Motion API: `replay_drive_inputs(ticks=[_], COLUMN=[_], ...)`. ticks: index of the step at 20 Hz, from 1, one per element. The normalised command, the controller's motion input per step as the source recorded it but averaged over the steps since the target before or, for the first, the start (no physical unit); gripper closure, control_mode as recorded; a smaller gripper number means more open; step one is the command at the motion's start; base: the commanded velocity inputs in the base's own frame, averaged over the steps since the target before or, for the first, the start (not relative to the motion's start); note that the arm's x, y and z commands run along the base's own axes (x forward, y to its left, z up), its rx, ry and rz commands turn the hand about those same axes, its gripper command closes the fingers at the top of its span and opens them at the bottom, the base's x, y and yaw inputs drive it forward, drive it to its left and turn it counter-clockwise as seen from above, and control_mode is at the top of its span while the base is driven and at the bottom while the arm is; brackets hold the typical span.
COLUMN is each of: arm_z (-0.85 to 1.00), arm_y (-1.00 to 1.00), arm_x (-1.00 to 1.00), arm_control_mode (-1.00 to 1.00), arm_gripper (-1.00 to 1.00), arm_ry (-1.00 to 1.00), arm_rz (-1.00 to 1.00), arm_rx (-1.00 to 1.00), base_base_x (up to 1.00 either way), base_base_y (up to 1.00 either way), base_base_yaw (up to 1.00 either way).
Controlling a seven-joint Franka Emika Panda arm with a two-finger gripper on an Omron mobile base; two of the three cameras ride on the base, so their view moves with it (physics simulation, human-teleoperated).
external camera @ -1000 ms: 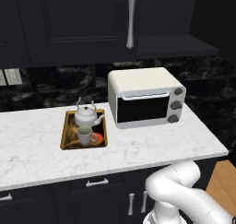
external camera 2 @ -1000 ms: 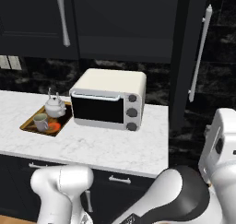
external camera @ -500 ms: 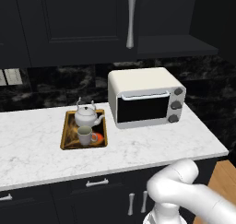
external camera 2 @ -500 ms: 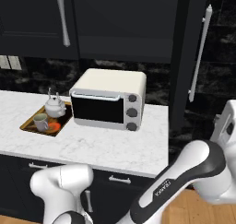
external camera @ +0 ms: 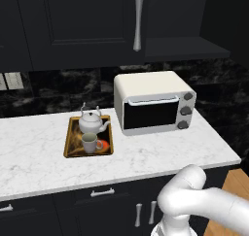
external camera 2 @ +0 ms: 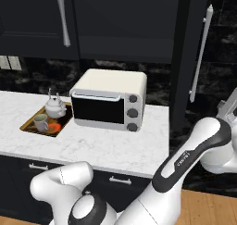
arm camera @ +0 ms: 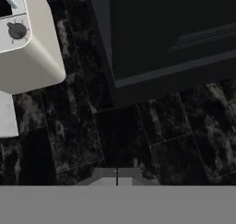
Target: Pick the kettle from the counter and place it on the tray. Then pick the mug from the cabinet and place it on the tray. Then close the cabinet doors.
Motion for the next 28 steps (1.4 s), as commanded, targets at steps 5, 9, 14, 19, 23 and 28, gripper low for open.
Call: replay_drive_inputs(ticks=[5,9,14,19,23,28], arm_z=[0.30,0.40,0.40,0.36,0.31,0.37], arm_y=[0.28,0.94,1.00,1.00,1.00,0.97], arm_x=[0.01,-0.16,-0.02,0.00,-0.01,-0.04], arm_control_mode=[-1.00,-1.00,-1.00,-1.00,-1.00,-1.00], arm_gripper=[1.00,1.00,1.00,1.00,1.00,1.00], arm_ry=[-0.27,-0.30,-0.29,-0.31,-0.30,-0.17], arm_rz=[0.17,0.17,0.13,0.12,0.14,0.10], arm_rx=[0.04,0.00,0.00,-0.04,-0.07,-0.09], base_base_x=[0.00,0.00,0.00,0.00,0.00,0.00], base_base_y=[0.00,0.00,0.00,0.00,0.00,0.00], base_base_yaw=[0.00,0.00,0.00,0.00,0.00,0.00])
